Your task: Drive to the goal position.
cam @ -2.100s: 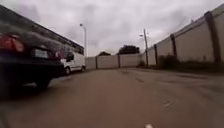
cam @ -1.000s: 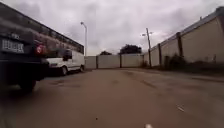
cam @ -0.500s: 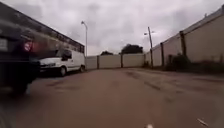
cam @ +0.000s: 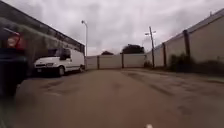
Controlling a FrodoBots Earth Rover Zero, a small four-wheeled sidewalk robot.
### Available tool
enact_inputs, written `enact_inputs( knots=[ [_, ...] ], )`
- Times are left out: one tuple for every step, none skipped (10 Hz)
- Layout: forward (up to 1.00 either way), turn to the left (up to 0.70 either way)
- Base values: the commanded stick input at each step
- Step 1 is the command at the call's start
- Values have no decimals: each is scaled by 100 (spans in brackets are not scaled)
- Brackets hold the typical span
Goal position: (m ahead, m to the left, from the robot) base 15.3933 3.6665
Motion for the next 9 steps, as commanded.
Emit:
enact_inputs(
  knots=[
    [70,0],
    [70,0],
    [70,0],
    [70,0],
    [70,0],
    [70,-3],
    [70,-17],
    [70,-27],
    [70,-34]
  ],
)
